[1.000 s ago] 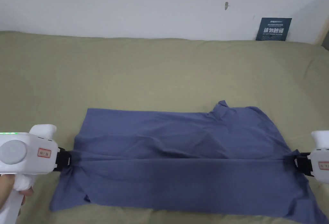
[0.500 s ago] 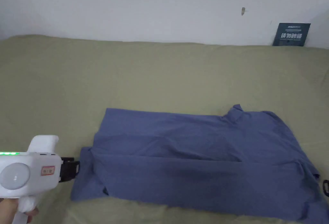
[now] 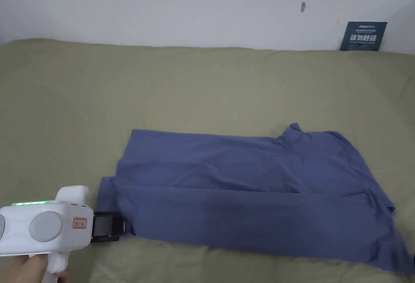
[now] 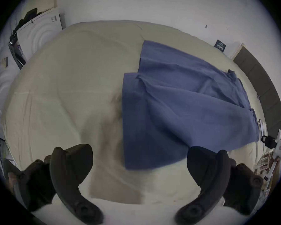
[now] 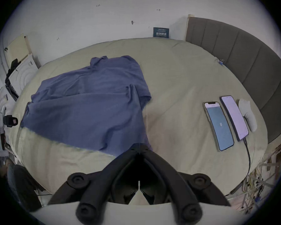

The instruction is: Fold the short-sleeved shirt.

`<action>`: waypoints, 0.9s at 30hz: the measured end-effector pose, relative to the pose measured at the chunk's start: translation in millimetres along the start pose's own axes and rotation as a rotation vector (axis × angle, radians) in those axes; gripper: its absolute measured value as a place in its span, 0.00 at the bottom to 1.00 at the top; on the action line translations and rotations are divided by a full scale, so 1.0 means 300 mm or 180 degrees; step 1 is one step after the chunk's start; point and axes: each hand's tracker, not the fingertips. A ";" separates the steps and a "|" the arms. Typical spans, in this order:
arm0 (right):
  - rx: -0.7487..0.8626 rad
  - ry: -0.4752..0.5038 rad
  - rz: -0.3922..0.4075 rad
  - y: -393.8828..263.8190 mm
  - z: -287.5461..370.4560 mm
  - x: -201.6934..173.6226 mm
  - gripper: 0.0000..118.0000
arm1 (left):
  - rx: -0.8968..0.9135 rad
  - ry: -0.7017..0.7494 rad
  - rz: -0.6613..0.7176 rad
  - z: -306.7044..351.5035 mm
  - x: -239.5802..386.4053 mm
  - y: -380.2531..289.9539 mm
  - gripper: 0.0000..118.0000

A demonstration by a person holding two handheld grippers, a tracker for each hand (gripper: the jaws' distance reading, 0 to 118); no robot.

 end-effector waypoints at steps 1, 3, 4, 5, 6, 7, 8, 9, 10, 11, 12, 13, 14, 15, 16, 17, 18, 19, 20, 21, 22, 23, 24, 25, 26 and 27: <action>-0.0009 -0.0010 0.0002 -0.001 -0.009 -0.001 0.00 | -0.0032 0.0111 -0.0059 -0.011 0.016 -0.003 0.99; -0.0033 -0.0006 -0.0011 0.001 -0.021 -0.001 0.00 | -0.0084 0.0342 -0.0328 -0.040 0.042 -0.005 0.91; -0.0031 -0.0006 -0.0013 0.001 -0.023 -0.002 0.00 | -0.0047 0.0354 -0.0393 -0.040 0.051 -0.009 0.73; -0.0029 -0.0013 -0.0011 0.003 -0.023 -0.002 0.00 | -0.0024 0.0255 -0.0417 -0.030 0.062 -0.014 0.55; -0.0028 -0.0006 -0.0007 0.005 -0.024 -0.002 0.00 | 0.0045 0.0241 -0.0345 -0.017 0.071 -0.018 0.46; -0.0034 0.0010 -0.0006 0.006 -0.040 0.014 0.00 | 0.0034 0.0259 -0.0362 -0.012 0.079 -0.013 0.27; -0.0031 0.0010 0.0012 0.010 -0.043 0.015 0.00 | 0.0050 0.0138 -0.0372 -0.011 0.078 -0.010 0.11; -0.0016 0.0003 0.0024 0.015 -0.046 0.014 0.05 | 0.0080 0.0183 -0.0352 -0.001 0.081 -0.013 0.08; 0.0006 -0.0006 0.0034 0.023 -0.048 0.013 0.28 | 0.0029 0.0087 -0.0365 -0.003 0.082 -0.005 0.08; 0.0029 -0.0003 0.0040 0.029 -0.053 0.007 0.79 | 0.0033 0.0144 -0.0367 -0.003 0.089 -0.003 0.08; 0.0016 0.0026 0.0039 0.039 -0.067 0.006 1.00 | 0.0040 0.0147 -0.0387 -0.004 0.091 -0.003 0.08; -0.0066 0.0077 0.0061 0.048 -0.086 0.001 0.94 | 0.0034 0.0148 -0.0389 -0.003 0.086 -0.004 0.08; 0.0191 -0.0022 0.0068 0.042 -0.052 -0.002 0.90 | 0.0029 0.0143 -0.0378 -0.004 0.085 -0.005 0.08; -0.0020 0.0022 0.0145 0.055 -0.082 -0.023 0.91 | 0.0025 0.0134 -0.0372 -0.005 0.083 -0.005 0.08; -0.0097 -0.0014 0.0207 0.059 -0.099 -0.034 0.90 | 0.0022 0.0126 -0.0363 -0.006 0.082 -0.006 0.08; -0.0090 -0.0019 0.0246 0.058 -0.116 -0.042 0.89 | 0.0019 0.0118 -0.0353 -0.002 0.082 -0.005 0.08; -0.0117 -0.0023 0.0269 0.057 -0.129 -0.045 0.87 | 0.0017 0.0111 -0.0347 -0.002 0.081 -0.005 0.08; -0.0183 -0.0021 0.0279 0.074 -0.166 -0.016 0.85 | 0.0016 0.0105 -0.0351 -0.002 0.081 -0.006 0.08; -0.0211 -0.0018 0.0257 0.075 -0.173 -0.010 0.60 | 0.0012 0.0100 -0.0350 -0.002 0.080 -0.006 0.08; -0.0234 0.0048 0.0229 0.070 -0.177 -0.002 0.30 | 0.0012 0.0092 -0.0349 -0.001 0.078 -0.003 0.08; -0.0234 0.0140 0.0168 0.065 -0.173 -0.001 0.08 | 0.0011 0.0087 -0.0359 0.001 0.078 -0.004 0.08; -0.0236 0.0137 0.0137 0.070 -0.161 0.000 0.03 | 0.0014 0.0083 -0.0362 0.004 0.078 -0.005 0.08; -0.0244 0.0140 0.0157 0.072 -0.150 -0.006 0.02 | 0.0017 0.0074 -0.0361 0.010 0.076 -0.006 0.08; -0.0220 0.0188 0.0171 0.071 -0.138 -0.010 0.02 | 0.0026 0.0065 -0.0357 0.020 0.075 -0.004 0.08; -0.0194 0.0146 0.0197 0.068 -0.126 -0.017 0.02 | 0.0036 0.0050 -0.0348 0.029 0.072 -0.005 0.08; -0.0186 0.0161 0.0210 0.074 -0.112 -0.008 0.02 | 0.0075 0.0046 -0.0329 0.043 0.070 -0.008 0.08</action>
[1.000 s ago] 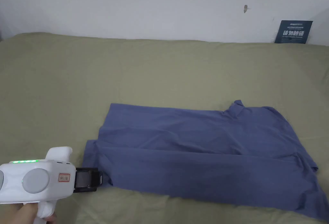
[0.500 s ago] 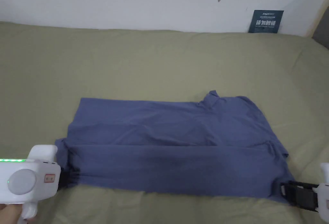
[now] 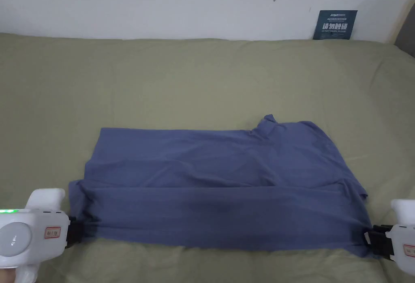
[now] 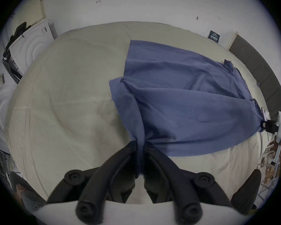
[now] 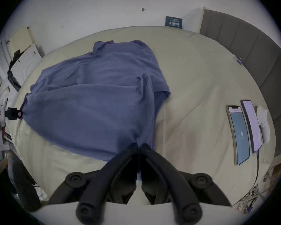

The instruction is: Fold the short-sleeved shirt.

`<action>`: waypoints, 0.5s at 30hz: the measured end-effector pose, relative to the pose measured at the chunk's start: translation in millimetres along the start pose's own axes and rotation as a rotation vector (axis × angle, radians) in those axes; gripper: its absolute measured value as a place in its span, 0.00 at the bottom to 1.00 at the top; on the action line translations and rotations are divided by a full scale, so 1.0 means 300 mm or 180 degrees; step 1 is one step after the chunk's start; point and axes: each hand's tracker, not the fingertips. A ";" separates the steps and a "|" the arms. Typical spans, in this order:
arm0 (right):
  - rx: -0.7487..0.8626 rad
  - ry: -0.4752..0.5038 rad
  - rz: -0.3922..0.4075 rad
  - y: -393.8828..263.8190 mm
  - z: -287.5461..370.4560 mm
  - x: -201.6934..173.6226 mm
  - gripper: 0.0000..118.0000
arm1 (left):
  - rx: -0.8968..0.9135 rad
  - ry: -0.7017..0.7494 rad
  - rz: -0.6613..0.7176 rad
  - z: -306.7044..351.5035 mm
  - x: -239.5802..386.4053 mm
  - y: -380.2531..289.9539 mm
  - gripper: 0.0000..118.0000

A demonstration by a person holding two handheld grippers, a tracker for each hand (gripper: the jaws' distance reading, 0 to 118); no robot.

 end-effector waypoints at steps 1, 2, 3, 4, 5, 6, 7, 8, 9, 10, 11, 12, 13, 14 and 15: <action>0.0003 0.0019 0.0005 0.000 0.016 0.003 0.02 | -0.0004 -0.0011 -0.0002 0.012 -0.001 -0.002 0.08; 0.0036 0.0016 -0.0002 -0.004 0.034 0.003 0.02 | 0.0022 -0.0017 -0.0001 0.027 -0.004 -0.004 0.08; 0.0064 0.0011 -0.0005 -0.008 0.055 0.002 0.02 | 0.0043 -0.0015 -0.0020 0.044 -0.002 -0.010 0.08; 0.0098 0.0028 -0.0001 -0.018 0.085 0.000 0.02 | 0.0055 -0.0009 -0.0036 0.059 -0.001 -0.016 0.08; 0.0123 0.0033 0.0002 -0.028 0.108 -0.004 0.02 | 0.0060 -0.0014 -0.0039 0.073 -0.002 -0.026 0.08; 0.0150 0.0021 0.0024 -0.041 0.131 -0.009 0.02 | 0.0054 -0.0031 -0.0038 0.086 -0.008 -0.032 0.08; 0.0164 0.0013 0.0038 -0.053 0.152 -0.012 0.02 | 0.0058 -0.0041 -0.0030 0.099 -0.010 -0.044 0.08; 0.0177 0.0022 0.0032 -0.062 0.175 -0.015 0.02 | 0.0061 -0.0045 -0.0030 0.115 -0.009 -0.060 0.08; 0.0181 0.0033 0.0029 -0.077 0.198 -0.017 0.02 | 0.0065 -0.0037 -0.0038 0.131 -0.009 -0.079 0.08; 0.0189 0.0039 0.0035 -0.095 0.219 -0.019 0.02 | 0.0072 -0.0023 -0.0042 0.148 -0.015 -0.096 0.08; 0.0196 0.0037 0.0034 -0.116 0.239 -0.023 0.02 | 0.0062 -0.0030 -0.0042 0.162 -0.022 -0.116 0.08; 0.0187 0.0056 0.0036 -0.137 0.255 -0.019 0.02 | 0.0059 -0.0042 -0.0026 0.178 -0.030 -0.141 0.08; 0.0179 0.0071 0.0040 -0.162 0.275 -0.021 0.02 | 0.0054 -0.0043 -0.0002 0.197 -0.036 -0.166 0.08; 0.0169 0.0078 0.0047 -0.189 0.295 -0.026 0.02 | 0.0041 -0.0053 0.0006 0.216 -0.045 -0.191 0.08; 0.0164 0.0082 0.0052 -0.219 0.318 -0.031 0.02 | 0.0036 -0.0058 0.0021 0.238 -0.051 -0.223 0.08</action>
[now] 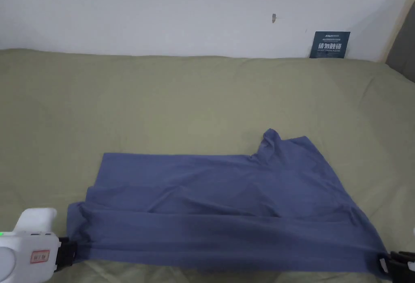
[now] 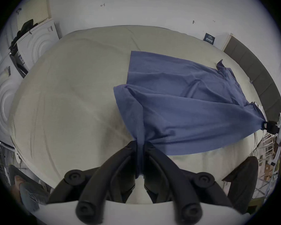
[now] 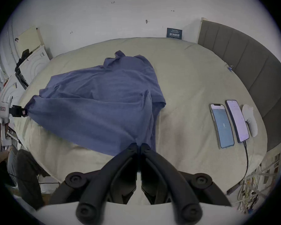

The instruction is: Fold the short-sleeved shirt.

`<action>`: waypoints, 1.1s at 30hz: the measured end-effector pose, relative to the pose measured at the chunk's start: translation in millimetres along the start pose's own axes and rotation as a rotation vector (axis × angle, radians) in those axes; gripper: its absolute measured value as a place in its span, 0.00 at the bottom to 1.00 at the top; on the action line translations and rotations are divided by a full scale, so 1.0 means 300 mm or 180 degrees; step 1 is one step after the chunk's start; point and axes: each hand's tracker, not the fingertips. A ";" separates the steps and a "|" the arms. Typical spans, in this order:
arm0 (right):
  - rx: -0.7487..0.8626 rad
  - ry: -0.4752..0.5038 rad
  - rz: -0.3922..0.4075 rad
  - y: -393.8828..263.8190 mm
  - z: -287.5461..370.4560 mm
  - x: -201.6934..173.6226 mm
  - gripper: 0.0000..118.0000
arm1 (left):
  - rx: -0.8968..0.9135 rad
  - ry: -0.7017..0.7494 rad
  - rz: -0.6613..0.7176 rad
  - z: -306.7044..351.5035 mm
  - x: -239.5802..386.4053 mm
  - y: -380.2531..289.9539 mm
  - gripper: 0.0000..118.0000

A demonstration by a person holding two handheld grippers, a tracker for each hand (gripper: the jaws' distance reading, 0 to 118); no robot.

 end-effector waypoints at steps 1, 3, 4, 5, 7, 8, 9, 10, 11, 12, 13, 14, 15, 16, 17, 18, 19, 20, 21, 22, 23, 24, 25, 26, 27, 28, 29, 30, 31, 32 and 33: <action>-0.0015 0.0026 0.0000 -0.025 0.016 0.000 0.02 | -0.0008 -0.0008 0.0010 0.019 -0.004 -0.030 0.08; -0.0055 0.0053 -0.0012 -0.080 0.053 -0.008 0.02 | -0.0033 -0.0018 0.0032 0.056 -0.019 -0.085 0.08; -0.0075 0.0066 -0.0002 -0.105 0.069 -0.016 0.02 | -0.0045 -0.0014 0.0044 0.072 -0.024 -0.112 0.08; -0.0100 0.0068 0.0011 -0.124 0.083 -0.027 0.02 | -0.0047 -0.0016 0.0051 0.083 -0.029 -0.133 0.08; -0.0140 0.0080 0.0022 -0.155 0.097 -0.034 0.02 | -0.0096 -0.0028 0.0068 0.095 -0.042 -0.160 0.08; -0.0152 0.0093 0.0006 -0.163 0.098 -0.036 0.02 | -0.0100 -0.0030 0.0069 0.098 -0.044 -0.172 0.08; -0.0146 0.0095 -0.0016 -0.168 0.082 -0.026 0.02 | -0.0108 -0.0038 0.0065 0.093 -0.045 -0.176 0.08; -0.0141 0.0084 -0.0023 -0.166 0.073 -0.028 0.02 | -0.0096 -0.0048 0.0069 0.087 -0.045 -0.179 0.08; -0.0129 0.0094 -0.0041 -0.163 0.065 -0.027 0.02 | -0.0075 -0.0047 0.0082 0.075 -0.050 -0.171 0.08; -0.0112 0.0096 -0.0073 -0.159 0.057 -0.027 0.03 | -0.0075 -0.0054 0.0096 0.068 -0.052 -0.167 0.08; -0.0089 0.0086 -0.0119 -0.155 0.052 -0.025 0.09 | -0.0081 -0.0102 0.0114 0.063 -0.056 -0.164 0.08; -0.0074 0.0092 -0.0166 -0.148 0.052 -0.019 0.40 | -0.0085 -0.0119 0.0121 0.061 -0.059 -0.163 0.22; -0.0103 0.0097 -0.0204 -0.138 0.048 -0.014 0.76 | -0.0059 -0.0112 0.0141 0.066 -0.054 -0.158 0.51; -0.0102 0.0088 -0.0222 -0.130 0.046 -0.012 1.00 | -0.0018 -0.0058 0.0187 0.067 -0.055 -0.155 0.82; 0.0362 -0.0059 -0.0291 -0.106 0.101 -0.007 0.93 | 0.0085 0.0010 0.0221 0.078 -0.058 -0.148 0.96; 0.0169 -0.0043 -0.0255 -0.091 0.120 -0.015 0.88 | 0.0290 0.0108 0.0254 0.103 -0.061 -0.133 0.96; 0.0145 -0.0055 -0.0239 -0.071 0.130 -0.016 0.88 | 0.0343 0.0193 0.0275 0.117 -0.066 -0.114 0.96; 0.0221 -0.0065 -0.0230 -0.051 0.147 -0.016 0.88 | 0.0360 0.0178 0.0291 0.130 -0.069 -0.088 0.95; 0.0273 -0.0086 -0.0233 -0.034 0.071 -0.023 0.88 | 0.0416 0.0139 0.0307 0.138 -0.072 -0.064 0.93; 0.0264 -0.0099 -0.0224 -0.009 0.061 -0.028 0.84 | 0.0406 0.0114 0.0304 0.142 -0.071 -0.039 0.85; 0.0289 -0.0114 -0.0221 0.012 0.055 -0.034 0.65 | 0.0401 0.0095 0.0287 0.141 -0.064 -0.005 0.51; 0.0356 -0.0132 -0.0221 0.036 0.052 -0.035 0.37 | 0.0436 0.0069 0.0242 0.136 -0.056 0.019 0.14; 0.0396 -0.0159 -0.0219 0.058 0.045 -0.031 0.07 | 0.0482 0.0093 0.0218 0.124 -0.048 0.041 0.01; 0.0429 -0.0224 -0.0238 0.080 0.022 -0.038 0.00 | 0.0556 0.0160 0.0209 0.112 -0.038 0.067 0.01; 0.0480 -0.0234 -0.0266 0.097 0.006 -0.041 0.00 | 0.0511 0.0093 0.0198 0.088 -0.034 0.097 0.01; 0.0420 -0.0157 -0.0271 0.121 -0.018 -0.035 0.00 | 0.0486 0.0009 0.0211 0.068 -0.029 0.130 0.01; 0.0408 -0.0145 -0.0286 0.143 -0.035 -0.036 0.00 | 0.0483 -0.0016 0.0238 0.051 -0.022 0.158 0.01; 0.0413 -0.0171 -0.0285 0.160 -0.059 -0.043 0.00 | 0.0479 -0.0026 0.0237 0.031 -0.014 0.193 0.01; 0.0399 -0.0192 -0.0243 0.180 -0.084 -0.047 0.00 | 0.0472 -0.0041 0.0223 -0.005 -0.008 0.232 0.01; 0.0376 -0.0212 -0.0218 0.198 -0.107 -0.050 0.00 | 0.0470 -0.0039 0.0212 -0.030 -0.001 0.265 0.01; 0.0369 -0.0248 -0.0186 0.227 -0.118 -0.063 0.00 | 0.0466 -0.0027 0.0193 -0.059 0.005 0.302 0.01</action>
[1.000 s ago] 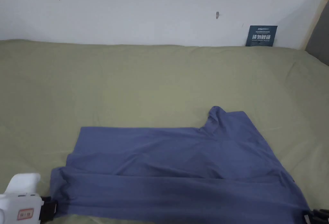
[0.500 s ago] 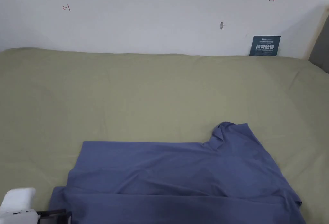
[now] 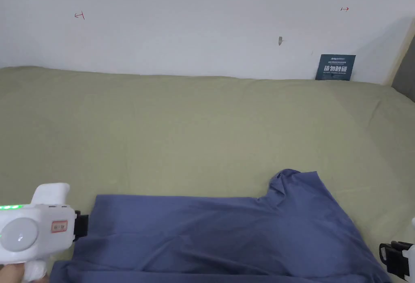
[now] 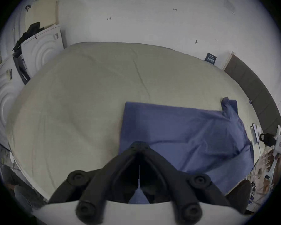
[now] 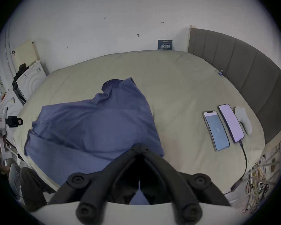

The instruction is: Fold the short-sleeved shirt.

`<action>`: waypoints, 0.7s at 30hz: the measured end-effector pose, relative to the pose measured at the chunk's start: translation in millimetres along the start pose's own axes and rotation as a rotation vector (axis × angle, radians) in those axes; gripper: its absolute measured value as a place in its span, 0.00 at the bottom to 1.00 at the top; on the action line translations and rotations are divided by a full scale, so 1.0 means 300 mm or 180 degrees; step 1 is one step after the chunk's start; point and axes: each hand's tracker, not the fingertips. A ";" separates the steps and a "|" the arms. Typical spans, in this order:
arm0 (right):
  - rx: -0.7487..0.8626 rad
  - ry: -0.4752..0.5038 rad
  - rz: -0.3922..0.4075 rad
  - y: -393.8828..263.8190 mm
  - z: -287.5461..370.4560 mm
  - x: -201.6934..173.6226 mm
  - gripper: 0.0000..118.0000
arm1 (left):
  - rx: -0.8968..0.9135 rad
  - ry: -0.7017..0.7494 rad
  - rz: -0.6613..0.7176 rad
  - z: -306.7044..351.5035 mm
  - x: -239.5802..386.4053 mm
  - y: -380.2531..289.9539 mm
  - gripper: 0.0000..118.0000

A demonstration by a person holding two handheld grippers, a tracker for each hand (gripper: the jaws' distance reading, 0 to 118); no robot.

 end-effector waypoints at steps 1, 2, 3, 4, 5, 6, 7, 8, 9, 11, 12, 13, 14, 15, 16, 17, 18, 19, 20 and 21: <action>-0.0004 0.0002 0.0005 0.014 -0.021 -0.006 0.00 | -0.0018 0.0012 -0.0016 -0.036 0.003 0.029 0.01; -0.0028 -0.0009 0.0004 0.030 -0.044 -0.013 0.00 | -0.0048 0.0029 -0.0040 -0.089 0.010 0.060 0.01; -0.0040 -0.0015 0.0006 0.044 -0.067 -0.019 0.00 | -0.0092 0.0065 -0.0059 -0.135 0.012 0.089 0.02; -0.0077 0.0027 -0.0030 0.063 -0.104 0.009 0.00 | -0.0165 0.0099 -0.0118 -0.177 0.010 0.111 0.03; -0.0097 0.0024 -0.0031 0.077 -0.130 0.012 0.00 | -0.0281 0.0144 -0.0165 -0.224 0.007 0.134 0.21; -0.0108 0.0020 -0.0027 0.089 -0.153 0.015 0.00 | -0.0313 0.0225 -0.0150 -0.273 0.011 0.150 0.47; -0.0117 0.0016 -0.0019 0.099 -0.173 0.018 0.00 | -0.0336 0.0304 -0.0169 -0.317 0.008 0.159 0.75; -0.0129 0.0016 -0.0006 0.102 -0.191 0.020 0.00 | -0.0373 0.0388 -0.0198 -0.353 0.006 0.166 0.95; -0.0145 0.0011 0.0006 0.109 -0.211 0.025 0.00 | -0.0385 0.0412 -0.0227 -0.387 0.004 0.176 0.95; -0.0184 -0.0013 0.0049 0.115 -0.238 0.028 0.00 | -0.0456 0.0481 -0.0207 -0.436 0.006 0.184 0.95; -0.0201 -0.0014 0.0069 0.114 -0.242 0.020 0.00 | -0.0431 0.0504 -0.0216 -0.450 0.009 0.185 0.95; -0.0215 -0.0029 0.0080 0.114 -0.251 0.022 0.00 | -0.0464 0.0488 -0.0238 -0.462 0.011 0.187 0.94; -0.0224 -0.0041 0.0084 0.115 -0.259 0.026 0.00 | -0.0557 0.0489 -0.0271 -0.472 0.016 0.187 0.93; -0.0229 -0.0045 0.0075 0.116 -0.265 0.031 0.00 | -0.0642 0.0497 -0.0311 -0.480 0.021 0.184 0.90; -0.0239 -0.0042 0.0071 0.118 -0.266 0.032 0.00 | -0.0665 0.0499 -0.0349 -0.478 0.028 0.179 0.81; -0.0241 -0.0041 0.0069 0.118 -0.267 0.033 0.00 | -0.0599 0.0354 -0.0326 -0.463 0.029 0.174 0.67; -0.0235 -0.0045 0.0068 0.119 -0.268 0.034 0.00 | -0.0593 0.0251 -0.0244 -0.447 0.035 0.177 0.57; -0.0236 -0.0042 0.0075 0.124 -0.270 0.036 0.00 | -0.0561 0.0331 -0.0259 -0.436 0.043 0.176 0.42; -0.0241 -0.0039 0.0086 0.132 -0.271 0.035 0.00 | -0.0546 0.0268 -0.0295 -0.429 0.049 0.177 0.11; -0.0237 -0.0040 0.0090 0.139 -0.275 0.036 0.00 | -0.0517 0.0197 -0.0284 -0.423 0.053 0.176 0.04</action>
